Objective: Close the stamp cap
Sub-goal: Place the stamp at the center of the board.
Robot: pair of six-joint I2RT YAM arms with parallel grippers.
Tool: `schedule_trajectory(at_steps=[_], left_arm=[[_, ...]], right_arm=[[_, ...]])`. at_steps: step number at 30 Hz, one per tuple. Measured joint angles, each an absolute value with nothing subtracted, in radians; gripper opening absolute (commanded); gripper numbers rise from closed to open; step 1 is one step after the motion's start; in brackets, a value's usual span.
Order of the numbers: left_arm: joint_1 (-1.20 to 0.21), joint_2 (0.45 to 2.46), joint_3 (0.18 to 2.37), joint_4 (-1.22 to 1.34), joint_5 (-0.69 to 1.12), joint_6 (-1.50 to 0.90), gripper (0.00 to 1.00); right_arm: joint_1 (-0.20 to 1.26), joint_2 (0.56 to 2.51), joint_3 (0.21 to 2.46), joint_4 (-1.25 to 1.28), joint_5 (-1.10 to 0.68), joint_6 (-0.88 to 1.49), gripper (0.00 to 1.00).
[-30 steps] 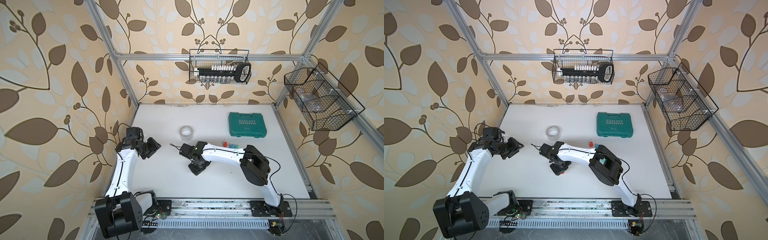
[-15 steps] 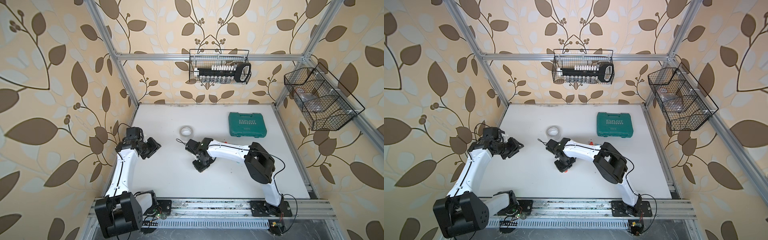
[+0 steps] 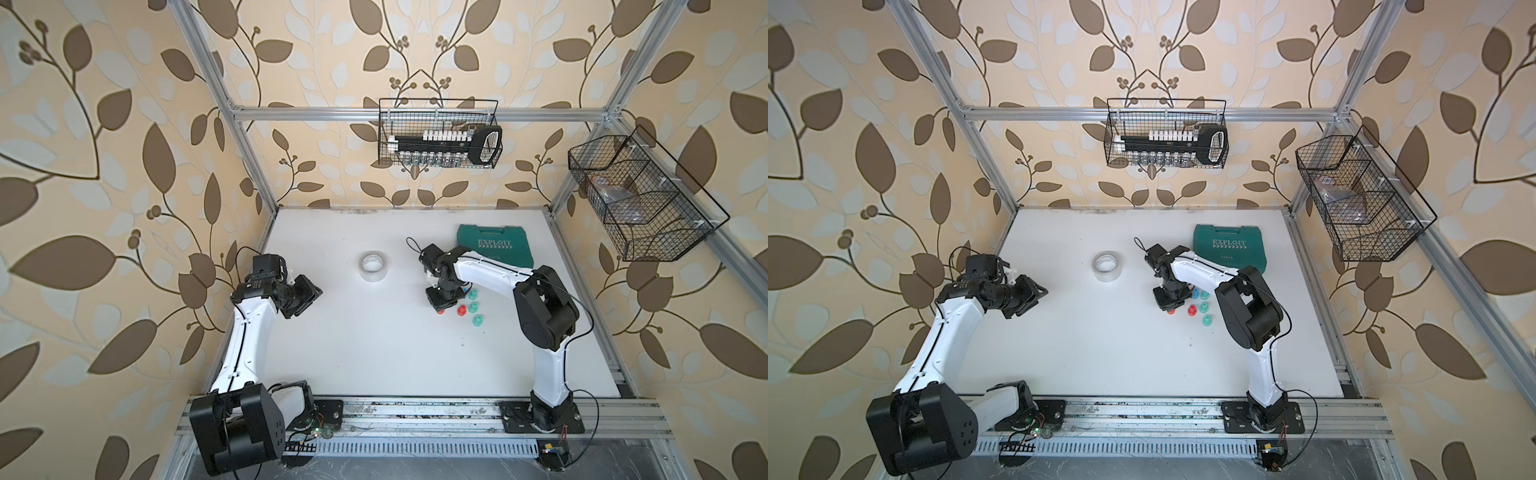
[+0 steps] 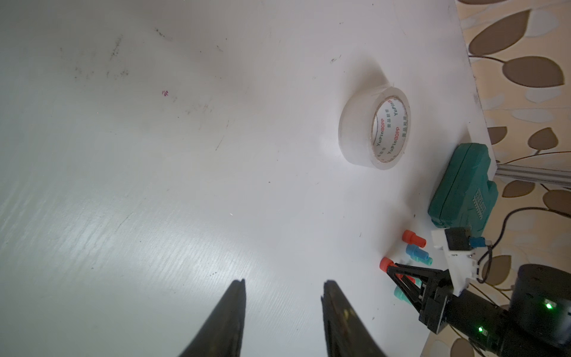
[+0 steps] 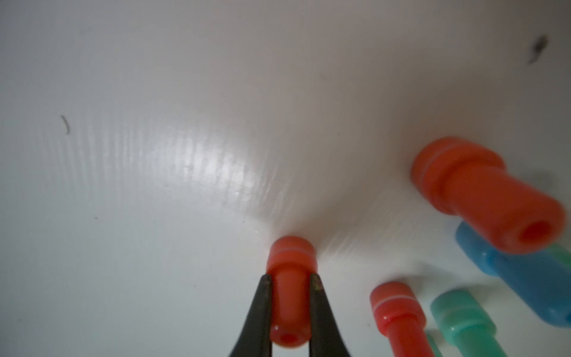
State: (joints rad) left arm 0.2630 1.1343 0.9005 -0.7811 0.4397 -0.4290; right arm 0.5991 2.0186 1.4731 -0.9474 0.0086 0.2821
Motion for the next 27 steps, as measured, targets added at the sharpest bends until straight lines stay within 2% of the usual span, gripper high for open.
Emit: schedule_trajectory(at_steps=[6,14,20,23,24,25,27], left_arm=[[0.263,1.136,0.9,-0.781,0.44,-0.429,0.44],[0.263,1.141,0.9,-0.781,0.44,-0.429,0.44],[0.263,1.141,0.9,-0.781,0.439,-0.429,0.47],[0.263,1.145,0.9,-0.779,0.442,-0.425,0.61],[0.263,1.151,0.9,-0.776,0.447,-0.424,0.76],[0.263,1.158,0.9,-0.773,0.452,-0.42,0.81],[0.263,1.177,0.9,-0.765,0.465,-0.427,0.91]], right_arm=[[0.532,2.011,1.467,-0.947,0.022,0.253,0.14],[0.521,2.008,1.464,-0.957,0.03,0.233,0.27],[0.518,1.96,1.465,-0.981,0.03,0.223,0.32],[0.503,1.889,1.466,-0.987,0.026,0.218,0.37],[0.493,1.86,1.467,-0.987,0.026,0.217,0.41],[0.482,1.833,1.467,-0.987,0.024,0.218,0.46],[0.441,1.767,1.467,-0.981,0.013,0.212,0.68]])
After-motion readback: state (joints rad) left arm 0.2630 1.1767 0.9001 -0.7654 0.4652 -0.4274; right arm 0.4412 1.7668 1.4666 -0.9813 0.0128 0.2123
